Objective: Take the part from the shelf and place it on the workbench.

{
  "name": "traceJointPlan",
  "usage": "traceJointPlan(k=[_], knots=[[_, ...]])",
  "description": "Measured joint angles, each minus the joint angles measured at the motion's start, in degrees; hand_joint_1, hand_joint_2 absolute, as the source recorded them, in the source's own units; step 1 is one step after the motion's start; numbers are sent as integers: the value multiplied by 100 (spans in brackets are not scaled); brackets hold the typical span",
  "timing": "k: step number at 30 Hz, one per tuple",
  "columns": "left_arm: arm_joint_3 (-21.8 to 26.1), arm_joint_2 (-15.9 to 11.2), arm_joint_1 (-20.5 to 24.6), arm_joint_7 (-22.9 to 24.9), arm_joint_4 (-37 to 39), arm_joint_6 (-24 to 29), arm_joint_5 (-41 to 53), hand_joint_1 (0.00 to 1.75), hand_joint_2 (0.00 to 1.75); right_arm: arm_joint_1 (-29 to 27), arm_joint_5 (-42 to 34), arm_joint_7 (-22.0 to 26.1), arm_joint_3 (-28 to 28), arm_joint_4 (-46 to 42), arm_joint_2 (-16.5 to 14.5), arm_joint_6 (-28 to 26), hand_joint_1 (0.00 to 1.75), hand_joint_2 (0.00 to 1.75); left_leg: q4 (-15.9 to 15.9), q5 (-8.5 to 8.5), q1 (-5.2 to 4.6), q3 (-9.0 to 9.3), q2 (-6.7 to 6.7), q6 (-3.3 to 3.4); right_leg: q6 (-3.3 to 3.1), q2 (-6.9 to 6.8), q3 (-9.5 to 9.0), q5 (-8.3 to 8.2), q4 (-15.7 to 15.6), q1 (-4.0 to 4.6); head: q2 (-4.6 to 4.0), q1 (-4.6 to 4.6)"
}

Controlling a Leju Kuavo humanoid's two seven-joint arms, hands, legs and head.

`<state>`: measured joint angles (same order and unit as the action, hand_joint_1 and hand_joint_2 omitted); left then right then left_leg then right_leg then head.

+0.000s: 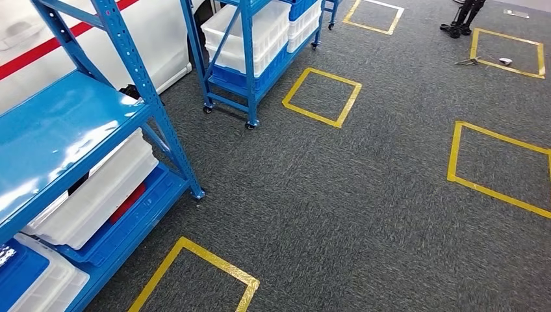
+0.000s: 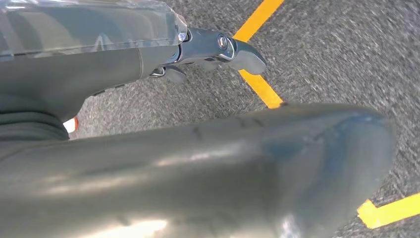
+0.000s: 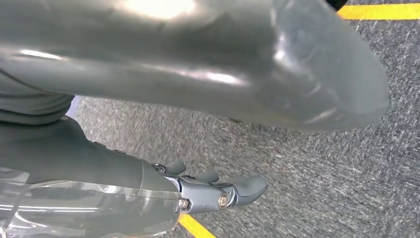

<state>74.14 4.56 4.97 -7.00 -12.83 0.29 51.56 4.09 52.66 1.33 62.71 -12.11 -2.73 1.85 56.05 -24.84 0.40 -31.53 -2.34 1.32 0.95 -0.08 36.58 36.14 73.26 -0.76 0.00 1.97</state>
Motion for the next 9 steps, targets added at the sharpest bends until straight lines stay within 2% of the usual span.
traceJointPlan(k=[1,2,4,5,6,7,9], knots=[[-1,-3,-4,-17,0,-1,-1,0,0,-6,-5,9,0,1,-2,-13,0,0,20,-3,3,-2,-83,-13,8,14,-85,-183,-199,-19,0,0],[-2,-5,-7,-31,0,-2,-3,0,0,-9,-9,23,0,1,-4,-20,0,0,46,-12,8,-4,-163,-31,15,71,-256,-422,-572,-44,0,0],[-2,-10,1,-52,0,2,-10,0,0,-14,-15,59,3,3,-7,-21,0,0,111,-31,5,-36,-301,-94,6,322,-558,-697,-1251,-79,0,1],[-3,-17,7,-60,0,5,-13,0,0,-14,-19,75,4,4,-8,-19,0,0,133,-31,6,-63,-359,-133,-13,410,-628,-734,-1422,-80,0,1],[-3,-24,8,-67,0,9,-11,0,0,-10,-22,86,6,6,-10,-14,0,0,142,-21,10,-92,-417,-175,-43,443,-639,-715,-1468,-66,0,1],[-4,-33,2,-72,0,14,-7,0,0,-3,-28,93,7,7,-13,-7,0,0,140,-5,23,-117,-477,-216,-83,383,-633,-731,-1477,-54,0,1],[-5,-46,-20,-76,0,18,3,0,0,8,-36,98,7,7,-20,3,0,0,149,0,45,-146,-490,-268,-152,281,-638,-755,-1498,-46,0,0]])
